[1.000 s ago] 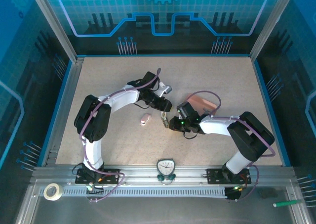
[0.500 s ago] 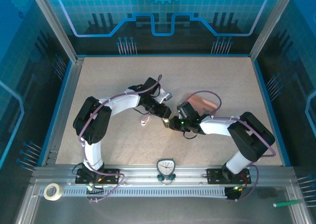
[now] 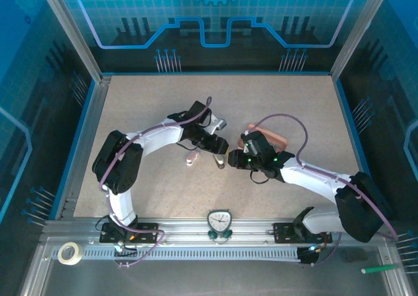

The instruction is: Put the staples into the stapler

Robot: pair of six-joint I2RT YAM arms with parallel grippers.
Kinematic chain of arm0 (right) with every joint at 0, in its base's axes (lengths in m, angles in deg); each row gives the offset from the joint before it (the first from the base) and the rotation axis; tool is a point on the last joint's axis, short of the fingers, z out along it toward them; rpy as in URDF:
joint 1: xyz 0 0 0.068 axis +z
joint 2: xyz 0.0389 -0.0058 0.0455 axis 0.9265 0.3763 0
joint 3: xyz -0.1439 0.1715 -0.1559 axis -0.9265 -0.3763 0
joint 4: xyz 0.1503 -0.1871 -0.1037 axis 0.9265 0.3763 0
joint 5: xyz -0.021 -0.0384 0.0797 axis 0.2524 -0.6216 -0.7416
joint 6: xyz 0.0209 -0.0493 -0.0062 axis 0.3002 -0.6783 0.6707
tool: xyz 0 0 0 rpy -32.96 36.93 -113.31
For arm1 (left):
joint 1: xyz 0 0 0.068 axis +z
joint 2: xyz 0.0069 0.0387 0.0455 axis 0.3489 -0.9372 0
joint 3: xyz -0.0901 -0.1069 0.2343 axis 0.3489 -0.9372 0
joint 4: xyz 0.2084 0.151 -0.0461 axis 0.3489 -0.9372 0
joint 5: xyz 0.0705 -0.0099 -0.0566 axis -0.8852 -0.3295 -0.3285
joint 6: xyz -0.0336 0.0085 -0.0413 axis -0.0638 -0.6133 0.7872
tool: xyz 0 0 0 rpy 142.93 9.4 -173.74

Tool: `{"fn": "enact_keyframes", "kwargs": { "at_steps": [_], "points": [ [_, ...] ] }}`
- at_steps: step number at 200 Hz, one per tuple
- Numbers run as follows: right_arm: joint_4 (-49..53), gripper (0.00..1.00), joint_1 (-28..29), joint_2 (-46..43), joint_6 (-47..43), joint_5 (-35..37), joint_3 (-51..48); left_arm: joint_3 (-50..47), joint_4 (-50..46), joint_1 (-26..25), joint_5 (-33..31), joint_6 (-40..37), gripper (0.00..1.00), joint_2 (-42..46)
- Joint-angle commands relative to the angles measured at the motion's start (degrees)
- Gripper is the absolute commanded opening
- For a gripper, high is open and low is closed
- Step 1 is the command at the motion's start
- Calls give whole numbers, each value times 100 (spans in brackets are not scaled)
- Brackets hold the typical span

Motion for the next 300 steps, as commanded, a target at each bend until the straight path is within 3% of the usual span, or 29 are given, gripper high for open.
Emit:
{"fn": "enact_keyframes", "kwargs": {
  "at_steps": [1,68,129,212,249,300],
  "points": [
    [569,38,-36,68,-366,65,449,-182,172,171,-305,284,63,539],
    [683,35,39,1016,-649,-167,1095,-779,134,638,-1079,411,67,1326],
    [635,32,82,1578,-639,-313,1303,-881,150,701,-1096,403,67,1306],
    [523,26,84,2307,-458,-248,824,-929,187,710,-1148,419,67,1269],
    [622,25,96,2099,-487,-170,827,-980,153,710,-1210,423,67,1332],
    [755,38,3,1101,-796,-58,1314,-950,-329,780,-1641,531,72,1407]
  ]
}}
